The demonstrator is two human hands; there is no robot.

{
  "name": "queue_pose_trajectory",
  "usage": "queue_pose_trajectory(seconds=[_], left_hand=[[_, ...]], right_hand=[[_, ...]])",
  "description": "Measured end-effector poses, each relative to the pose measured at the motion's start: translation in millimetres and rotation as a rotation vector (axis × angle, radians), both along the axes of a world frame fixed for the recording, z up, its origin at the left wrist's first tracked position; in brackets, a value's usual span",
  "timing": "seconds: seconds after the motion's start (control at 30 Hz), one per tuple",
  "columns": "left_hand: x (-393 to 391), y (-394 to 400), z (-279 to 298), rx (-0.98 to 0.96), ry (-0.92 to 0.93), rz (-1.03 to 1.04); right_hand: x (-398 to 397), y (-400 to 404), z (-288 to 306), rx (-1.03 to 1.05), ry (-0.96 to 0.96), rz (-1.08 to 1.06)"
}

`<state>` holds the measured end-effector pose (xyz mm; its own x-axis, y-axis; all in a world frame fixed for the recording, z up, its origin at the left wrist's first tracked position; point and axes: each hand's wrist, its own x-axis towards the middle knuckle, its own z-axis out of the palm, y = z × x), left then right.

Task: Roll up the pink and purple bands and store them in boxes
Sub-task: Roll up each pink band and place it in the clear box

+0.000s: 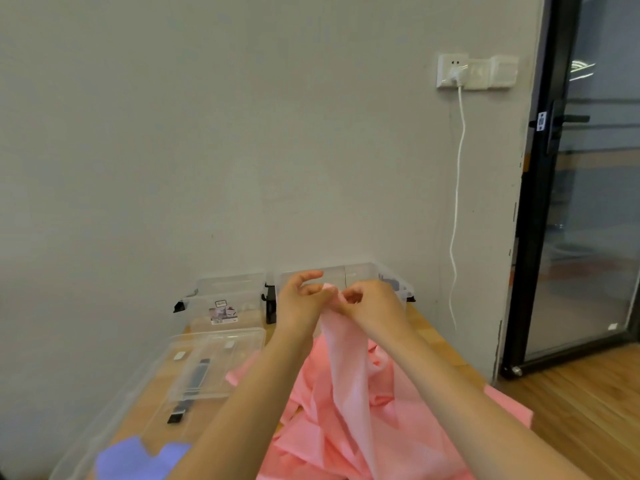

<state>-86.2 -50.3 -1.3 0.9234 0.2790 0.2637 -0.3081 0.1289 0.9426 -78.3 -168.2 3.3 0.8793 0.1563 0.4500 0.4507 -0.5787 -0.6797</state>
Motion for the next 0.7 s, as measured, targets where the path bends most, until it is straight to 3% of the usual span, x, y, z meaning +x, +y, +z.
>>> queue_pose_trajectory(seconds=[0.1, 0.2, 0.27, 0.37, 0.43, 0.53, 0.6, 0.7], left_hand=[[1, 5, -1, -0.072, 0.011, 0.04], [4, 18, 11, -0.251, 0.075, 0.055], [9, 25, 20, -0.393, 0.085, 0.009], [9, 21, 21, -0.525, 0.088, -0.229], [6, 13, 7, -0.496, 0.194, -0.42], [0, 2, -16, -0.343, 0.268, -0.548], [2, -2, -23, -0.301, 0.188, -0.573], [8, -9, -19, -0.237, 0.057, -0.444]], right_hand=[[13, -11, 9, 0.085, 0.118, -0.006], [28, -25, 26, 0.496, 0.333, -0.034], [34, -32, 39, 0.819, 0.52, 0.061], [37, -26, 55, 1.074, 0.585, 0.248], [37, -17, 63, 1.12, 0.559, 0.358], [39, -10, 72, 1.137, 0.564, 0.448], [40, -7, 75, 1.097, 0.584, 0.468], [41, 0, 78, 1.04, 0.568, 0.472]])
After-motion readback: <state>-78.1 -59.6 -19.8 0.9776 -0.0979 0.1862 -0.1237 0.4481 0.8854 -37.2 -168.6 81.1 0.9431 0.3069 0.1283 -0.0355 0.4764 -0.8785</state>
